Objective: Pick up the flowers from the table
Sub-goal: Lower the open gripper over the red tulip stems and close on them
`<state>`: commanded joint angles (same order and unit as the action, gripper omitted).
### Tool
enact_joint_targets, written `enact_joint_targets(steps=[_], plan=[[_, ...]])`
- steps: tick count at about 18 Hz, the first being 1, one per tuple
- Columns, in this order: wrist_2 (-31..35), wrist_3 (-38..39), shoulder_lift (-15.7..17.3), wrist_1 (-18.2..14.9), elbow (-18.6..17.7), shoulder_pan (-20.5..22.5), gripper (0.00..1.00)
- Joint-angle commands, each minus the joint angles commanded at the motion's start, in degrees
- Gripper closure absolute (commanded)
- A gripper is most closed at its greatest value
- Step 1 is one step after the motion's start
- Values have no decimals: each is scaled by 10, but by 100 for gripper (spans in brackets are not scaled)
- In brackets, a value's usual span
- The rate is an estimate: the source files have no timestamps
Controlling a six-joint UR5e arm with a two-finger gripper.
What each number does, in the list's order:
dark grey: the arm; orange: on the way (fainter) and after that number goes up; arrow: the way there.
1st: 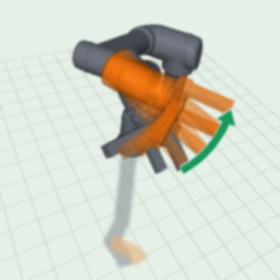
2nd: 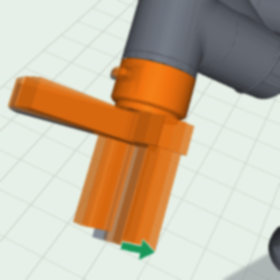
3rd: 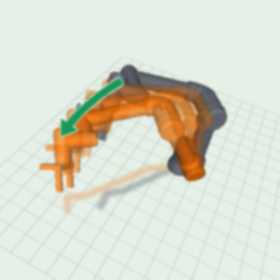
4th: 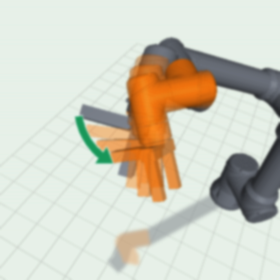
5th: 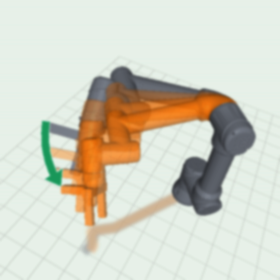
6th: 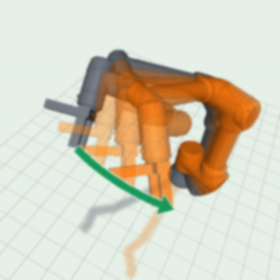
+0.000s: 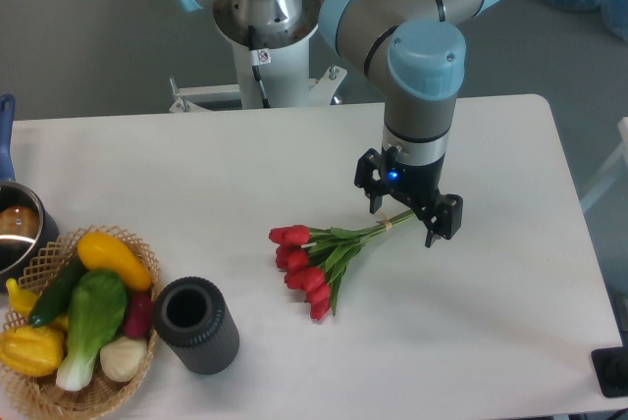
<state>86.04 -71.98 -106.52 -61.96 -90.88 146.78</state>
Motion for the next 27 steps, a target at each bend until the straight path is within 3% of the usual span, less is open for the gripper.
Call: enact_joint_targets(steps=[7, 11, 15, 20, 27], plan=[[-8, 3, 2, 1, -14, 2, 0], [-19, 2, 4, 49, -58, 11, 0], [-14, -1, -3, 51, -61, 4, 0], [-4, -5, -37, 51, -62, -17, 0], [12, -40, -41, 51, -108, -32, 0]])
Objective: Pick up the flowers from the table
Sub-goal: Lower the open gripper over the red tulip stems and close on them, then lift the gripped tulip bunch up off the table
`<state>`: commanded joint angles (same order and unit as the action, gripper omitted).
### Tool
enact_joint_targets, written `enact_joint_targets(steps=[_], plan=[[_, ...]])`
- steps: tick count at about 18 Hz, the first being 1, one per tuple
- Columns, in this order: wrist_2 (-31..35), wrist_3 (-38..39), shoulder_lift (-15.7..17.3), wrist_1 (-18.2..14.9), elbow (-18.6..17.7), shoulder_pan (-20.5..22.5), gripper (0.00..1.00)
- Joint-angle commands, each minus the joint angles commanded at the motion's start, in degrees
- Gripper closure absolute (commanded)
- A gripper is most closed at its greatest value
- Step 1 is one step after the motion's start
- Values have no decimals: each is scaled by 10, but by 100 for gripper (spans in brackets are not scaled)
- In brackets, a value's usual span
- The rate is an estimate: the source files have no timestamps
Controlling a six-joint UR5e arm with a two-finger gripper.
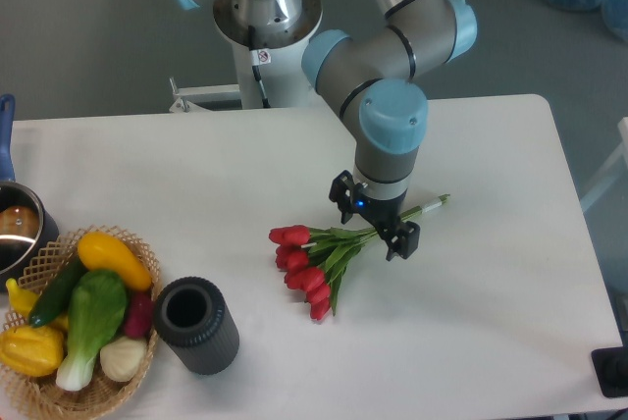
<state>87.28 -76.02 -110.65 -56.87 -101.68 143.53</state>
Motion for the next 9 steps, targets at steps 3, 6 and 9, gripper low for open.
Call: enact_joint_targets(steps=[3, 6, 9], plan=[[-1, 2, -5, 0, -11, -7, 0], [-3, 3, -21, 1, -10, -17, 0], [-3, 6, -31, 18, -9, -22, 0]])
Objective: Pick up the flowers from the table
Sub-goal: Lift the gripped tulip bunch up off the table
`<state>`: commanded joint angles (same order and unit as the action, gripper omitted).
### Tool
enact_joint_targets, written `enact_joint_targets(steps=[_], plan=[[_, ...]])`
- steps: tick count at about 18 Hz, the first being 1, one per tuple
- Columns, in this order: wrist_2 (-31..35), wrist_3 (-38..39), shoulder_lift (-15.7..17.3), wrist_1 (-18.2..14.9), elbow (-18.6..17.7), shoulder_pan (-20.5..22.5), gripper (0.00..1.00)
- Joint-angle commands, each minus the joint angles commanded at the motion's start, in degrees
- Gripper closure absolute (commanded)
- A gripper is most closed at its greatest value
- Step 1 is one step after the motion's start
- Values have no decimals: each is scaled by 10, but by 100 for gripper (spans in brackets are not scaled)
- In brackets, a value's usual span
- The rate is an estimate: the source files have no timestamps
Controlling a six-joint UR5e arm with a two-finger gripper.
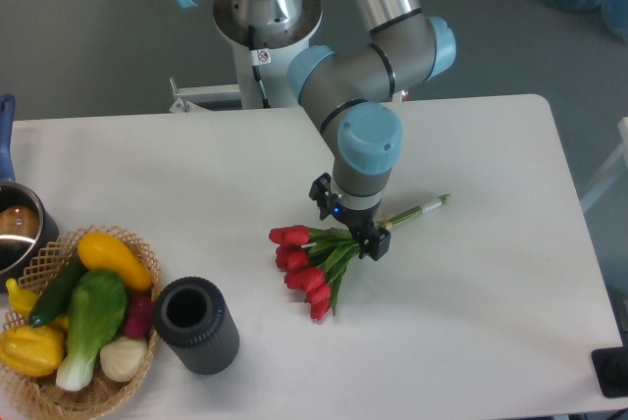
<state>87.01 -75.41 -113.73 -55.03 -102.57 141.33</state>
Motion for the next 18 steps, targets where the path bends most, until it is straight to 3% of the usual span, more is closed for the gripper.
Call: enact_joint_targets(steps=[3, 8, 11, 13, 18], plan=[[0, 1, -5, 3, 0, -6, 21], [2, 42, -11, 11, 0, -11, 76], [4, 46, -7, 15, 0, -11, 83], [4, 49, -1, 15, 1, -9, 100], [44, 96, 8, 4, 51, -6, 100]])
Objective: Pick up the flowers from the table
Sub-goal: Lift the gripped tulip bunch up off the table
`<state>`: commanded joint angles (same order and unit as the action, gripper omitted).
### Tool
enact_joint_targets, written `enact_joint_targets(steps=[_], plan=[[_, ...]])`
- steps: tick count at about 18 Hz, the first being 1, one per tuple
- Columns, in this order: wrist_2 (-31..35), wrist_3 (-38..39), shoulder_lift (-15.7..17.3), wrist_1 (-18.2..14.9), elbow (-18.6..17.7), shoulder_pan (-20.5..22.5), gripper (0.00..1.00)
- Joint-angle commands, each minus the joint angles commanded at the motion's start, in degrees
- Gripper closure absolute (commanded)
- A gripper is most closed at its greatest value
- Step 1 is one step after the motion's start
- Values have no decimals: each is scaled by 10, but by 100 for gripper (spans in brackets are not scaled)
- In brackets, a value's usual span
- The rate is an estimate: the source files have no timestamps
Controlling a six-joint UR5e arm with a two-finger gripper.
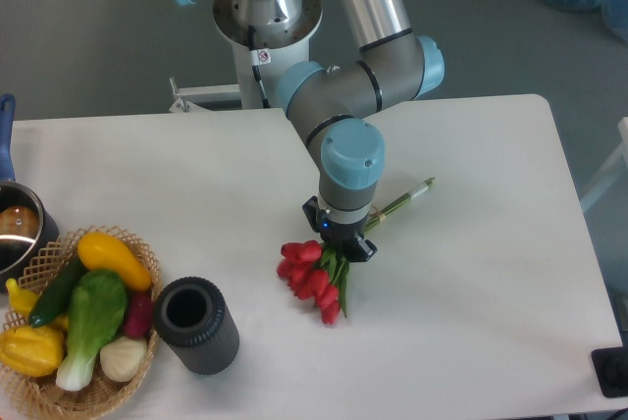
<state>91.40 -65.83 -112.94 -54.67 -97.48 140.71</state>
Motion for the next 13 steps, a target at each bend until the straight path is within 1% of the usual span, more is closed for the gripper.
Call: enact_joint_targets(steps=[4, 5, 7, 9, 10, 12, 13], plan=[[-3, 7, 8, 0, 25, 1, 100], [-4, 6, 11, 0, 26, 3, 99], [-5, 11, 21, 0, 26, 9, 100], [-5, 11, 22, -8, 40, 11, 100], [-4, 11, 24, -28, 54, 11, 100], [-5, 8, 34, -79, 84, 11, 100], [-4, 5, 37, -91, 94, 11, 100]])
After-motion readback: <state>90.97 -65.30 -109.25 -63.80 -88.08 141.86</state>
